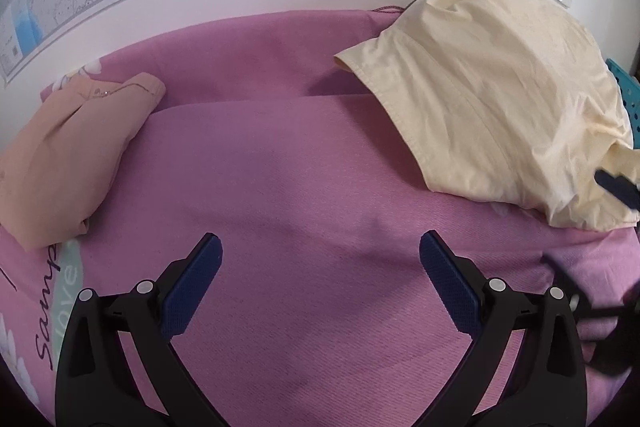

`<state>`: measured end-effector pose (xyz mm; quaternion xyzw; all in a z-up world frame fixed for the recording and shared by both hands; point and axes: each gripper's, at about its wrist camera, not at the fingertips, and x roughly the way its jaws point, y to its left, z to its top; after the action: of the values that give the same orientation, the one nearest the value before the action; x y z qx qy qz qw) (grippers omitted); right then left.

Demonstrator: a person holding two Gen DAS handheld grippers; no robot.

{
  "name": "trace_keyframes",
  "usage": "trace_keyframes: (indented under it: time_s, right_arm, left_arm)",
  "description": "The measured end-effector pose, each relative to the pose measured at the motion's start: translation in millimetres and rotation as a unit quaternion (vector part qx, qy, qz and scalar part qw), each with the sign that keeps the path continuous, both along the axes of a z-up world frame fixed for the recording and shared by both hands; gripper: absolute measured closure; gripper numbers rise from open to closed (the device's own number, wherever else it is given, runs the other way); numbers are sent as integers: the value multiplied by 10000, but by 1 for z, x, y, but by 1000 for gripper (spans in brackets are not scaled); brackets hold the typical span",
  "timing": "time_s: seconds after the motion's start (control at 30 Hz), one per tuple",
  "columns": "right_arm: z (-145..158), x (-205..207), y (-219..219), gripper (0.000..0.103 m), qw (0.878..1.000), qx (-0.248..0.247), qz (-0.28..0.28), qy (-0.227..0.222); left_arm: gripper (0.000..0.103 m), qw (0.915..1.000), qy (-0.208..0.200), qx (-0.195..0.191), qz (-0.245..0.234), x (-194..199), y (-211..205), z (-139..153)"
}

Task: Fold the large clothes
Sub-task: 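Reach the right tool to the bunched yellow shirt and grasp its edge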

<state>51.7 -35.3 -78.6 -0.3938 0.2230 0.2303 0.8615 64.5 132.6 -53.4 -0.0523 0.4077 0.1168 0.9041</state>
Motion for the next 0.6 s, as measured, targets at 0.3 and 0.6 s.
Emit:
trace_keyframes:
  time_s: [0.3,0.6]
  right_arm:
    - [-7,51,16,25,9978,35,-656,-66]
    - [54,52,-10,100,9924,982,-693,-262]
  left_arm:
    - [5,10000,13,-13,17,1,1,-1]
    - [5,9996,-88,247,-87,11,8,5]
